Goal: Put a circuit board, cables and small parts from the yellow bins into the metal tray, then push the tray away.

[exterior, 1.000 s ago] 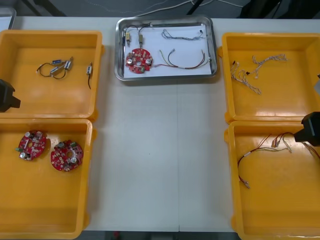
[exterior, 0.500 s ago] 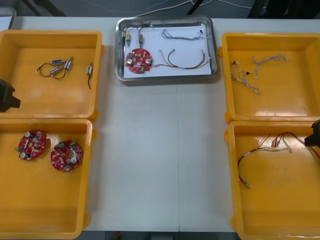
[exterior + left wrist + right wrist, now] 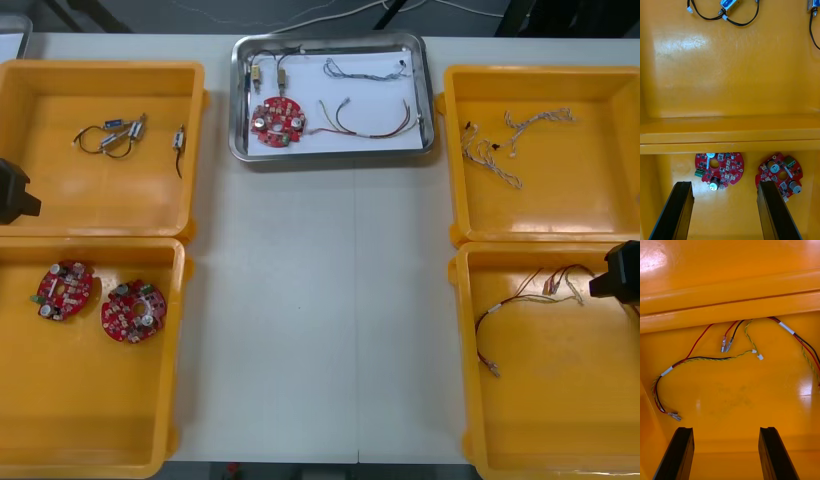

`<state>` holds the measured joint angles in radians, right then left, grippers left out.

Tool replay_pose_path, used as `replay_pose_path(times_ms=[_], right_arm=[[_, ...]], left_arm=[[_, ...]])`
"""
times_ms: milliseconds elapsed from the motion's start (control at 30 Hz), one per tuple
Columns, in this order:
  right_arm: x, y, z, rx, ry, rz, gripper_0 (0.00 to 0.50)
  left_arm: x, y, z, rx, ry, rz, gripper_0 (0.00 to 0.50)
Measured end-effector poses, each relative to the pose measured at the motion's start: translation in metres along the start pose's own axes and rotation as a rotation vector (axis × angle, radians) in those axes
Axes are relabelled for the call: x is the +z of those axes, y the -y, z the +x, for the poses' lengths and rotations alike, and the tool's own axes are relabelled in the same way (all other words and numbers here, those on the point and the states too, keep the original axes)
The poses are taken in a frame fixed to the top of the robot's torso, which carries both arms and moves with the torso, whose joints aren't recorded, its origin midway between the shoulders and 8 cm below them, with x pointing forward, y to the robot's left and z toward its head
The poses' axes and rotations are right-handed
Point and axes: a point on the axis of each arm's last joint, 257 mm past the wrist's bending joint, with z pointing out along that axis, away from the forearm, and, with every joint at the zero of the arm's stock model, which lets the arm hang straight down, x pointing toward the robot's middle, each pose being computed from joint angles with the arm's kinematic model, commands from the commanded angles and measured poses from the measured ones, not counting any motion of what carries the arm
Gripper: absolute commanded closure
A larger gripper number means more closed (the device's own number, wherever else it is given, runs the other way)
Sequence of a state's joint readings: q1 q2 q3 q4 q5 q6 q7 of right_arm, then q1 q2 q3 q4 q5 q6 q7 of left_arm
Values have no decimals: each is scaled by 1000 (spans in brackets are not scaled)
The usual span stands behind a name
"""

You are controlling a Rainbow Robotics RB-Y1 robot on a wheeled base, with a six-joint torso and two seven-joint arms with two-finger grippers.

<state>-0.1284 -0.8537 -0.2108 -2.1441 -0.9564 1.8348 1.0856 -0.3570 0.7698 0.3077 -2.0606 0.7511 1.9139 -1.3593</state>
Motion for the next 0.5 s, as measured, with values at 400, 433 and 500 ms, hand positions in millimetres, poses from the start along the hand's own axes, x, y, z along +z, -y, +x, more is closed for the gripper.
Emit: replay_pose_path(times_ms=[400, 433, 500], right_arm=[[4, -1, 3, -34, -5, -5, 0], [4, -1, 3, -34, -4, -5, 0], [4, -1, 3, -34, -4, -5, 0]], left_arm=[[0, 0, 0, 0, 0, 0, 0], [0, 0, 0, 0, 0, 0, 0], [0, 0, 0, 0, 0, 0, 0]])
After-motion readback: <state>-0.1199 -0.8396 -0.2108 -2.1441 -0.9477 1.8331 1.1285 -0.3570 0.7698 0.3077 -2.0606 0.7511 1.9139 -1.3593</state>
